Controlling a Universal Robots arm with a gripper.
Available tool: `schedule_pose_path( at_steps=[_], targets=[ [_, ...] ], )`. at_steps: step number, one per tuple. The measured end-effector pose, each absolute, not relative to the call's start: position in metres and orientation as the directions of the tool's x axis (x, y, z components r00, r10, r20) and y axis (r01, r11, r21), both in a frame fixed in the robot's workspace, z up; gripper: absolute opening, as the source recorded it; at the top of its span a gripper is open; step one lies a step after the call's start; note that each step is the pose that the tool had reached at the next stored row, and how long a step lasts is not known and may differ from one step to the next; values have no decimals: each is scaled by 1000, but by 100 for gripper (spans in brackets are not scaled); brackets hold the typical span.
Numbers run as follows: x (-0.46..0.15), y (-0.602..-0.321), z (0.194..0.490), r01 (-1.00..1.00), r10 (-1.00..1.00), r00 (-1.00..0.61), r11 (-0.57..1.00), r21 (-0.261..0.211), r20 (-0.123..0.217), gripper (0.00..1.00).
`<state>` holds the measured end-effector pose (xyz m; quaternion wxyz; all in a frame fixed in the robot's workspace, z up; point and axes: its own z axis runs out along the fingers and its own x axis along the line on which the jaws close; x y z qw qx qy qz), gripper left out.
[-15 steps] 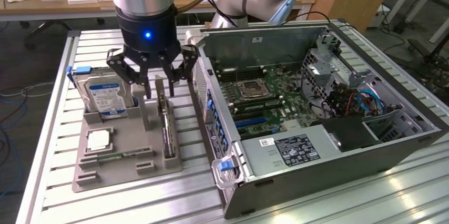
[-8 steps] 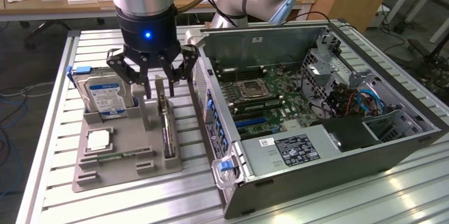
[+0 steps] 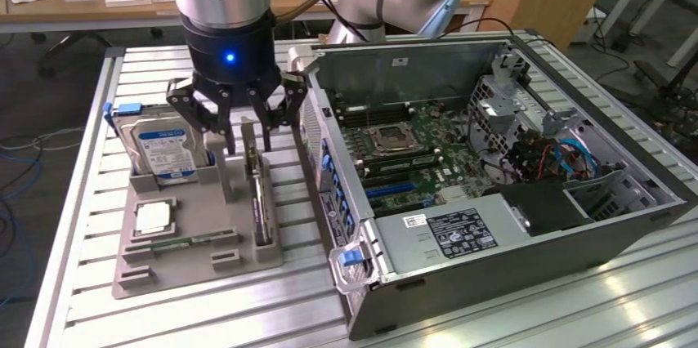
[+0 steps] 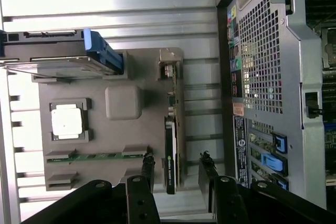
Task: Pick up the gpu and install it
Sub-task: 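Pick up the gpu and move the gpu toward the slot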
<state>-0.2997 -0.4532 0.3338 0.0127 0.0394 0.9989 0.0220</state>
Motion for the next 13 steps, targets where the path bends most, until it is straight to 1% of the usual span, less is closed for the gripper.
schedule_pose_path(
  at_steps=[13],
  targets=[
    [-300,-453,330,78,79,-997,996,45,-24,47]
  ],
)
